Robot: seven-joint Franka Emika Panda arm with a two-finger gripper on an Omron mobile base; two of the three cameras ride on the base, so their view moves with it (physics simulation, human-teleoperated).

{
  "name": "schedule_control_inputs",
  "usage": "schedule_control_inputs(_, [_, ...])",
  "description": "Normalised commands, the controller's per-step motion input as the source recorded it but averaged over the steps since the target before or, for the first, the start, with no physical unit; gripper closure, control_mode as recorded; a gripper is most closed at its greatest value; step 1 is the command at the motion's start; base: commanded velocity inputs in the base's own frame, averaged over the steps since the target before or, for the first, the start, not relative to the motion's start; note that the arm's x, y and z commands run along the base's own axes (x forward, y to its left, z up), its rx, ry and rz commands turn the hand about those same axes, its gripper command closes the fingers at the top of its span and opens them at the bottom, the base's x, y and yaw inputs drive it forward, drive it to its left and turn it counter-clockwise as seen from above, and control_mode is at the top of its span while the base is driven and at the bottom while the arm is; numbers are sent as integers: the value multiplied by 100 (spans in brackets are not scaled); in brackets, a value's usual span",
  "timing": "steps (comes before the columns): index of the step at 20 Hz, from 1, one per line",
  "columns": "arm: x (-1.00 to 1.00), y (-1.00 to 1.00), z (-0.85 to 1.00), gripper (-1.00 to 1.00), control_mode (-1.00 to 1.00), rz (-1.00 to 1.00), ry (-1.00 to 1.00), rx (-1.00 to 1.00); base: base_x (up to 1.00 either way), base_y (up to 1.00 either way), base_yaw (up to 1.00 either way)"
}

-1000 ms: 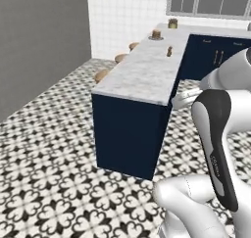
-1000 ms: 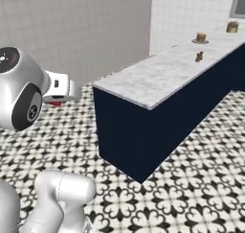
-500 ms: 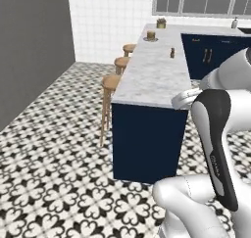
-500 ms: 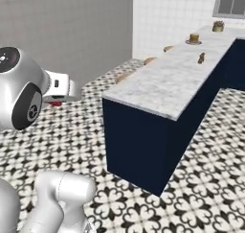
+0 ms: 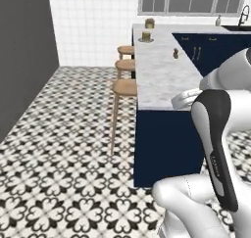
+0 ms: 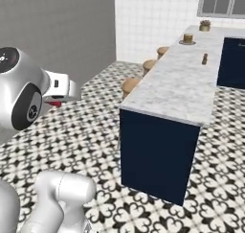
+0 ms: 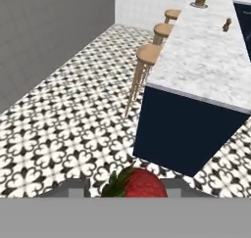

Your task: Take the strawberry from the fridge and place it on top of the pancake, located on the dining counter.

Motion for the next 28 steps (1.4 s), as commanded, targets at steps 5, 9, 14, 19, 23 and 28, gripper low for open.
schedule_control_inputs(5, [0,0,0,100,100,0,0,0,86,100,-31])
schedule_control_inputs(9, [0,0,0,100,100,0,0,0,98,100,-32])
schedule_control_inputs(14, [0,0,0,100,100,0,0,0,95,100,-32])
schedule_control_inputs(19, [0,0,0,100,100,0,0,0,98,100,-32])
schedule_control_inputs(23, [0,0,0,100,100,0,0,0,100,100,-33])
schedule_control_inputs(28, [0,0,0,100,100,0,0,0,100,100,-35])
